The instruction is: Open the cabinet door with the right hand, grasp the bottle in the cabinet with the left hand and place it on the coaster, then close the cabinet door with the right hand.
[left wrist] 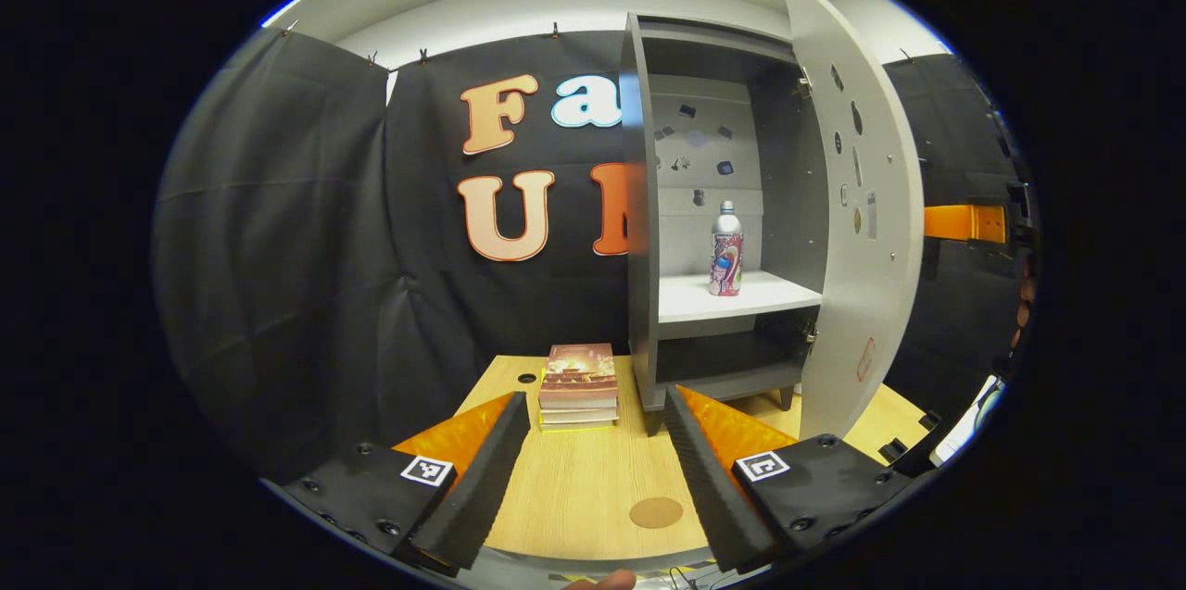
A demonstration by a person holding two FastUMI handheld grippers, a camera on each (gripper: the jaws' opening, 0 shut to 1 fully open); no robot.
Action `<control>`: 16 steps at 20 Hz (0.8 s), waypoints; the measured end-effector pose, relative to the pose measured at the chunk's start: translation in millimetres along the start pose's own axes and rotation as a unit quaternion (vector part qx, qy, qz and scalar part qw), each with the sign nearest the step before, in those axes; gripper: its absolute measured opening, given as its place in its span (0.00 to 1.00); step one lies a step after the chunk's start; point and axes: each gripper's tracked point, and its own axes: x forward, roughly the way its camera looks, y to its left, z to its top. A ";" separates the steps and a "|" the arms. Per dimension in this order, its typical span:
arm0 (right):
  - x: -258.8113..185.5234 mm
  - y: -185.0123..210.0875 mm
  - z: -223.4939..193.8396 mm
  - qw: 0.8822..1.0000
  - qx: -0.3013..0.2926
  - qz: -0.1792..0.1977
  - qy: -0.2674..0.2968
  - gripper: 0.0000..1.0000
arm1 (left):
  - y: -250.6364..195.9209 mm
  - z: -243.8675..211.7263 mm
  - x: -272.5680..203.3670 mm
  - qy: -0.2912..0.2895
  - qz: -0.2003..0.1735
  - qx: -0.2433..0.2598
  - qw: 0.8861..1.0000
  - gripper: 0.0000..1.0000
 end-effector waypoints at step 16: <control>-8.7 -64.4 3.1 1.000 -0.017 -0.022 -0.001 0.08 | -48.2 -3.8 -17.1 0.001 0.003 0.012 1.000 0.96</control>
